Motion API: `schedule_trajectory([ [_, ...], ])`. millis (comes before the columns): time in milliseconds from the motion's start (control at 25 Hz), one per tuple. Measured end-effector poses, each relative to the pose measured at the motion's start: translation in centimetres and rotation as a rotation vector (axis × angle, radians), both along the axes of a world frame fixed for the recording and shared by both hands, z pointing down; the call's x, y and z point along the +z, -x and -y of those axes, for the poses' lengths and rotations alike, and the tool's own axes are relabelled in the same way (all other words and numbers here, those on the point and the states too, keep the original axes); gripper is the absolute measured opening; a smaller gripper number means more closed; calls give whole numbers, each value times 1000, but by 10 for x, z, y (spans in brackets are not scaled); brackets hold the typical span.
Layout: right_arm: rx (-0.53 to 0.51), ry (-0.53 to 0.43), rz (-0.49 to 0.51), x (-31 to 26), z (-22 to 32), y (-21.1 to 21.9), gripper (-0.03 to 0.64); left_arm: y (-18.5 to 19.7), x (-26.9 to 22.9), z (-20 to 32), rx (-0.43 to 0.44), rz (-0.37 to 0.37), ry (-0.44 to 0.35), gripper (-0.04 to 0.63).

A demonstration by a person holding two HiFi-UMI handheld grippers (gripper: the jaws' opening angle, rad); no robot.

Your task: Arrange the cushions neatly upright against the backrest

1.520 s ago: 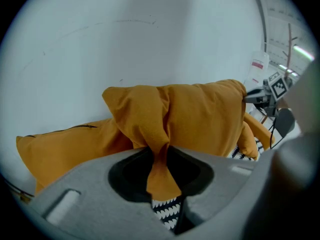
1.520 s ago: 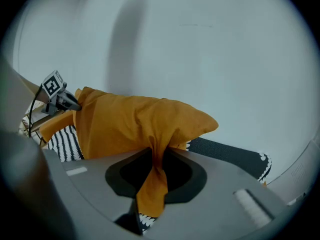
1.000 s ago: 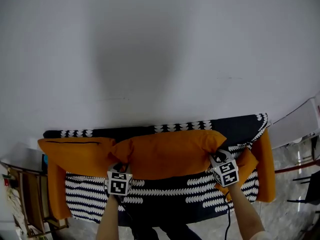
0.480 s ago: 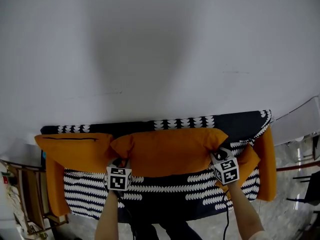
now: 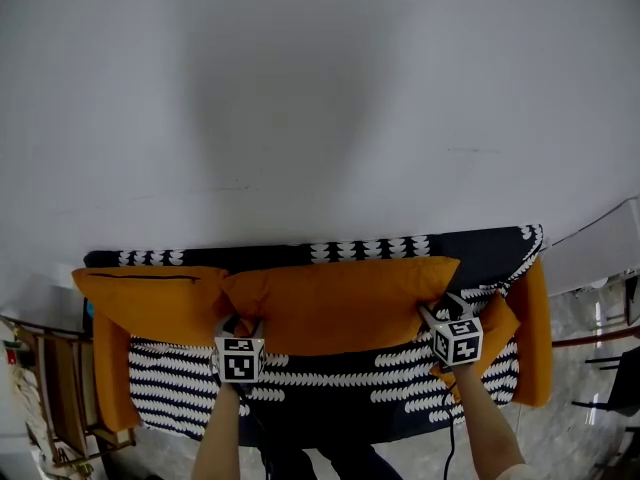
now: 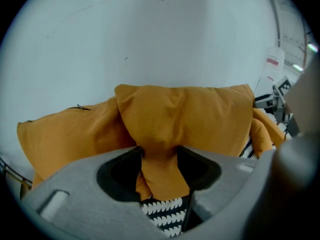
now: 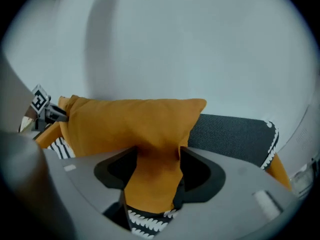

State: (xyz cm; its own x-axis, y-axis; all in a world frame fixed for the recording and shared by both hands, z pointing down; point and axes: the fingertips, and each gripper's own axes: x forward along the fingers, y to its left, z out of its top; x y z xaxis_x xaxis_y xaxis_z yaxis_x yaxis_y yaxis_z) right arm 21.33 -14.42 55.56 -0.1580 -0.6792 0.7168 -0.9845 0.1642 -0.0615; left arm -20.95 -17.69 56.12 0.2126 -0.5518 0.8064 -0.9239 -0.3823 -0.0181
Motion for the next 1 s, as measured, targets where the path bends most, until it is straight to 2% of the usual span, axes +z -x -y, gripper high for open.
schedule_trajectory([
  [80,65,-27,44,-7,-1,-4,352,2,-5,-1,-11,-9,-9,245],
  [120,88,-41,57,-11,-2,-5,367,4,-10,-2,-17,-14,-17,245],
  [320,113,-111,67,-47,-5,-1,357,10,-48,-2,-50,-39,-101,249],
  [440,109,-206,64,-85,3,7,318,7,-83,5,-71,-80,-180,249],
  [640,105,-386,54,-161,7,24,167,-12,-155,10,-64,-159,-324,244],
  [840,93,-489,77,-221,6,43,82,-25,-234,11,-50,-208,-476,185],
  [1000,105,-549,31,-259,-2,47,35,-35,-289,7,-34,-240,-570,167],
])
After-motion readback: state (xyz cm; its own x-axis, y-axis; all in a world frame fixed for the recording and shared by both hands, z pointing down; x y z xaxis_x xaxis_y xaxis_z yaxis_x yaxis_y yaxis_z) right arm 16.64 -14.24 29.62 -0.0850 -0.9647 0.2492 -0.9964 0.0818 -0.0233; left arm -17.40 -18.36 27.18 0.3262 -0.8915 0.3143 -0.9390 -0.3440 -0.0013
